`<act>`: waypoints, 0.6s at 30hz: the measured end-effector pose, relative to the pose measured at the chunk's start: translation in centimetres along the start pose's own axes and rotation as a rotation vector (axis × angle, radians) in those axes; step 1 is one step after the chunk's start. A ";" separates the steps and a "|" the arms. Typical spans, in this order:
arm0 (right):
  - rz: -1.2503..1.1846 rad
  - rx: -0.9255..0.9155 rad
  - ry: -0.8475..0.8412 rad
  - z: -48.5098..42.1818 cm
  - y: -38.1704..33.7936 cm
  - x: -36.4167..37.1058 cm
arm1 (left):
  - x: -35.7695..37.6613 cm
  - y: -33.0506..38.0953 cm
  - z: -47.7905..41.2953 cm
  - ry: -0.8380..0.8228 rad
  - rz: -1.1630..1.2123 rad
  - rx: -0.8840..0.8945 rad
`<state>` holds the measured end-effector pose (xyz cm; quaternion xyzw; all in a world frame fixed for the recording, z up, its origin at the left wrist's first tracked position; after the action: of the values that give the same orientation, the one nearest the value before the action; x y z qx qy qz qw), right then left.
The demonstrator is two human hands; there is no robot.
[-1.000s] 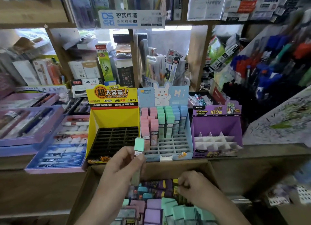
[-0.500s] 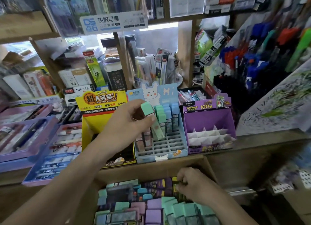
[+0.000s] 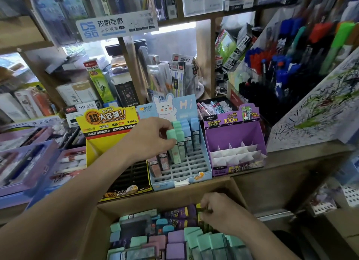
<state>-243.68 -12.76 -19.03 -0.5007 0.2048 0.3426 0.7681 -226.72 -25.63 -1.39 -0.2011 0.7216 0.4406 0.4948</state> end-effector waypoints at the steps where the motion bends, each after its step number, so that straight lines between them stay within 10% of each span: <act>1: 0.001 0.003 -0.002 0.0 0.0 0.0 | 0.0 0.0 0.0 0.000 -0.009 0.001; 18: 0.030 0.013 -0.003 -0.3 0.2 0.1 | 0.1 0.2 0.0 0.056 -0.221 0.041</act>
<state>-243.72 -12.92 -19.32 -0.4920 0.2131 0.3535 0.7665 -226.84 -25.50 -1.37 -0.2813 0.7174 0.3628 0.5240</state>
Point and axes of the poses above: each hand's wrist, its own z-axis away from the middle knuckle, its own x-axis out of the palm, y = z × x, the point moved 2 cm from there along -z, towards the middle knuckle, and after that the axes turned 1 degree about x, right-handed, at the moved point
